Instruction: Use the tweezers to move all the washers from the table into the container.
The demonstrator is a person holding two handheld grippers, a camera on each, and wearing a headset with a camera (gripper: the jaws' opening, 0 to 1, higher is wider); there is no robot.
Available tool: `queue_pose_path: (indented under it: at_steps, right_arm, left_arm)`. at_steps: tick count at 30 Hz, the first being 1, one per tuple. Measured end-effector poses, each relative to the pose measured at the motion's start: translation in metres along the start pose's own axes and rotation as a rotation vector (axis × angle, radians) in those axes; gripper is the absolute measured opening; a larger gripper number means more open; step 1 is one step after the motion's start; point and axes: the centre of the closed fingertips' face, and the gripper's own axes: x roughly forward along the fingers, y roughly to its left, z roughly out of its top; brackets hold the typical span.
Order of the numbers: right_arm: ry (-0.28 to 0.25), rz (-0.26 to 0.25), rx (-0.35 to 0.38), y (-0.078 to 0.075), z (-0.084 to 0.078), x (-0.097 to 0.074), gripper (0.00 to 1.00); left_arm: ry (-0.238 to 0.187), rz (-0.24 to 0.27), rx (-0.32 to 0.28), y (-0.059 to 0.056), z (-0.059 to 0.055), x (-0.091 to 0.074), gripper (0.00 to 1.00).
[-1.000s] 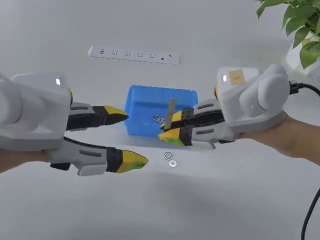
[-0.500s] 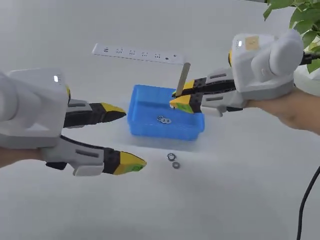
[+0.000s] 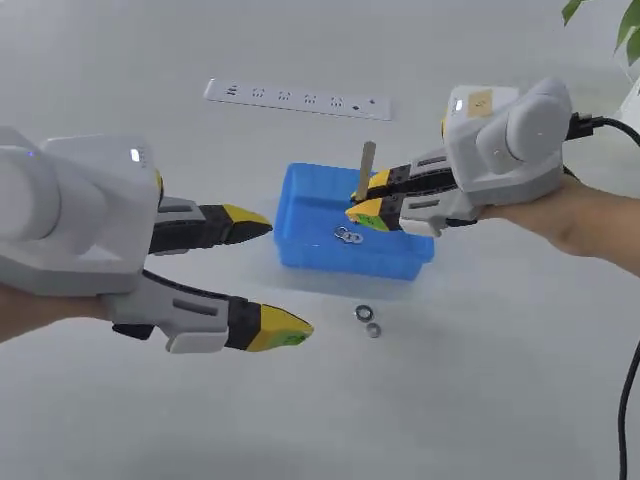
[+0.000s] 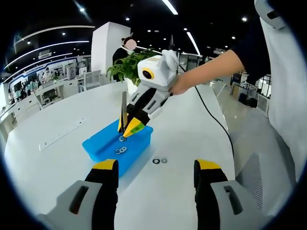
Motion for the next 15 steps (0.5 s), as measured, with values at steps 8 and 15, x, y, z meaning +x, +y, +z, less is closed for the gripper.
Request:
queue_pose_path:
  at_steps: [8, 15]
  right_arm:
    - [0.013, -0.009, 0.016, -0.006, -0.011, 0.013, 0.09]
    - [0.022, -0.006, 0.017, -0.006, -0.017, 0.017, 0.10]
  left_arm:
    - [0.013, 0.019, -0.021, 0.006, -0.006, -0.006, 0.71]
    - [0.026, 0.027, -0.030, 0.008, -0.011, -0.007, 0.75]
